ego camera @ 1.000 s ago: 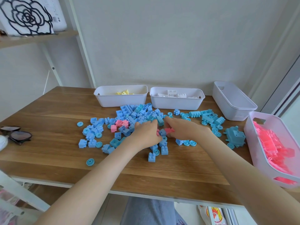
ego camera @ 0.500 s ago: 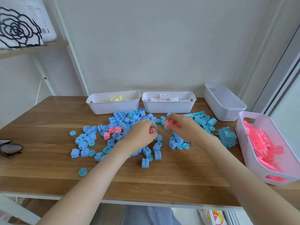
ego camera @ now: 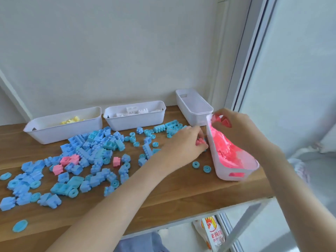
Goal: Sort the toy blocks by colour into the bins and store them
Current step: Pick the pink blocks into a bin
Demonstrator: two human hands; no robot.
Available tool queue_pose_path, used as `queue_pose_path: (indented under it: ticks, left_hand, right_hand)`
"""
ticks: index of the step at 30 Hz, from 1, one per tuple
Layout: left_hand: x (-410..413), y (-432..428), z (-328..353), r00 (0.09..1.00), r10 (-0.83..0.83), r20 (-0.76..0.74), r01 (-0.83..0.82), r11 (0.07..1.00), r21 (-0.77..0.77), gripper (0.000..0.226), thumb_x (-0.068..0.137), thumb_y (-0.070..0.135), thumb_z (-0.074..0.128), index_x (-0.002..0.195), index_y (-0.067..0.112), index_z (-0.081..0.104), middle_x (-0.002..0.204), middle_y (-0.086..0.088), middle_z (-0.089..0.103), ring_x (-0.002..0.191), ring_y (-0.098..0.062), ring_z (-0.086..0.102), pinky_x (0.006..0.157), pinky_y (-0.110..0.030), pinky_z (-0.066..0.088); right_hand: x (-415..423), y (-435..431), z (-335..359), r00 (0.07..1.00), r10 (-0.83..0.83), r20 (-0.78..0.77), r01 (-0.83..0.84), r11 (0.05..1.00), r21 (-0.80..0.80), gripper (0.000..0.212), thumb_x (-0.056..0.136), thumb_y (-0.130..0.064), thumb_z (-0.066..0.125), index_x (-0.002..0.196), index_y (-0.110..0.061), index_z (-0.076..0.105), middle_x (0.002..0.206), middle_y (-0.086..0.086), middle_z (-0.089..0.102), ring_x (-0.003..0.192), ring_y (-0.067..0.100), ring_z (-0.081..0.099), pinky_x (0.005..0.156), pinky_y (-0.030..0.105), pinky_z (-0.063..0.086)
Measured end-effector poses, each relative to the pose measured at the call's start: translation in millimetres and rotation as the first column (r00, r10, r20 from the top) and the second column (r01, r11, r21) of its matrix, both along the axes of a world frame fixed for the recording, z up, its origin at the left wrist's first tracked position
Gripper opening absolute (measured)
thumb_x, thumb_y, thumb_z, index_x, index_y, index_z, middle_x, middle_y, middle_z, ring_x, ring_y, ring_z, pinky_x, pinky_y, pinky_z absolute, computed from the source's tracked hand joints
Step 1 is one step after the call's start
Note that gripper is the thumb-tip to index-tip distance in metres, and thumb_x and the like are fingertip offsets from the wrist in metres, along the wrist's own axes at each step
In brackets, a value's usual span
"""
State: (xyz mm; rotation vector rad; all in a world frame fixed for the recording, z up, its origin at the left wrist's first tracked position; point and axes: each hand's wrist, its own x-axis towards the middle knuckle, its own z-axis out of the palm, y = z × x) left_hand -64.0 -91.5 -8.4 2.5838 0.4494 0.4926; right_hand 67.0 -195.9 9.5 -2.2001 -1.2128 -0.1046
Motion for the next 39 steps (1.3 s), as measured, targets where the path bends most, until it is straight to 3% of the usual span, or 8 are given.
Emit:
queue_pose_path:
  ticks: [3, 6, 8, 18, 27, 33, 36, 39]
  left_hand:
    - [33.8, -15.7, 0.4, 0.998, 0.0, 0.062, 0.001, 1.0, -0.016, 0.02, 0.092, 0.021, 0.056, 0.11, 0.012, 0.056, 0.103, 0.0, 0.055, 0.092, -0.015, 0.055, 0.069, -0.017, 0.04]
    - [59.4, -27.7, -4.5, 0.999, -0.011, -0.049, 0.014, 0.999, 0.047, 0.029, 0.092, 0.014, 0.053, 0.119, 0.006, 0.047, 0.115, -0.012, 0.056, 0.102, -0.026, 0.057, 0.08, -0.032, 0.045]
    - [68.1, -31.4, -9.2, 0.992, -0.031, -0.124, 0.046, 0.992, 0.121, 0.028, 0.091, 0.008, 0.052, 0.118, 0.002, 0.044, 0.116, -0.016, 0.053, 0.105, -0.03, 0.055, 0.076, -0.03, 0.04]
    - [51.9, -23.0, -10.1, 0.977, -0.16, -0.139, 0.166, 0.986, 0.031, 0.033, 0.093, 0.024, 0.055, 0.124, 0.016, 0.05, 0.119, -0.001, 0.056, 0.109, -0.017, 0.049, 0.091, -0.03, 0.044]
    - [40.0, -10.4, -10.5, 0.967, -0.19, -0.167, 0.187, 0.982, -0.033, 0.019, 0.094, 0.031, 0.054, 0.108, 0.03, 0.067, 0.109, 0.01, 0.053, 0.103, -0.003, 0.029, 0.1, -0.034, 0.022]
    - [36.7, -10.3, -12.6, 0.967, -0.219, -0.134, 0.224, 0.974, 0.025, 0.025, 0.095, 0.031, 0.051, 0.118, 0.035, 0.06, 0.116, 0.018, 0.058, 0.125, -0.001, 0.032, 0.111, -0.036, 0.005]
    - [38.3, -18.4, -15.9, 0.948, -0.216, -0.234, 0.262, 0.947, 0.185, 0.045, 0.097, 0.032, 0.044, 0.142, 0.031, 0.037, 0.142, 0.009, 0.045, 0.141, -0.007, 0.015, 0.115, -0.043, -0.012]
    - [41.0, -18.9, -16.2, 0.948, -0.24, -0.211, 0.277, 0.946, 0.17, 0.038, 0.097, 0.031, 0.044, 0.136, 0.031, 0.046, 0.143, 0.007, 0.042, 0.139, -0.009, 0.021, 0.113, -0.04, -0.012]
  right_hand:
    - [23.4, -13.4, -16.5, 0.999, -0.05, 0.018, 0.05, 0.999, 0.0, 0.022, 0.092, -0.022, 0.056, 0.111, -0.012, 0.06, 0.09, 0.003, 0.058, 0.076, 0.018, 0.05, 0.065, 0.021, 0.032]
    - [33.0, -17.6, -33.7, 0.999, -0.031, 0.036, 0.034, 0.995, -0.09, 0.026, 0.093, -0.017, 0.051, 0.118, -0.01, 0.057, 0.104, 0.01, 0.059, 0.086, 0.026, 0.057, 0.07, 0.027, 0.038]
    - [34.5, -17.0, -44.7, 0.999, 0.014, 0.042, -0.009, 0.994, -0.107, 0.029, 0.093, -0.011, 0.046, 0.121, -0.008, 0.052, 0.107, 0.014, 0.058, 0.095, 0.032, 0.056, 0.077, 0.032, 0.042]
    - [38.5, -13.3, -48.9, 0.99, 0.003, 0.142, 0.022, 0.984, -0.177, 0.035, 0.094, -0.017, 0.039, 0.127, -0.024, 0.046, 0.126, -0.005, 0.055, 0.116, 0.021, 0.048, 0.098, 0.036, 0.027]
    - [57.2, -11.2, -33.7, 0.999, 0.037, -0.002, -0.037, 0.999, -0.036, 0.023, 0.096, -0.012, 0.045, 0.112, -0.017, 0.06, 0.109, -0.003, 0.067, 0.102, 0.02, 0.061, 0.093, 0.04, 0.045]
    - [54.9, -5.8, -37.5, 1.0, -0.009, -0.01, 0.006, 0.961, -0.277, 0.043, 0.101, -0.038, 0.026, 0.117, -0.021, 0.062, 0.125, -0.003, 0.058, 0.123, 0.015, 0.041, 0.107, 0.038, 0.016]
    - [50.5, -6.1, -41.9, 0.998, -0.041, -0.043, 0.032, 0.983, -0.182, 0.042, 0.102, -0.036, 0.024, 0.113, -0.021, 0.062, 0.131, -0.002, 0.051, 0.134, 0.017, 0.026, 0.11, 0.039, 0.009]
    - [44.9, -14.6, -37.8, 0.996, -0.019, -0.083, 0.014, 0.998, -0.058, 0.035, 0.101, -0.03, 0.03, 0.116, -0.028, 0.061, 0.129, -0.004, 0.053, 0.128, 0.016, 0.034, 0.109, 0.038, 0.016]
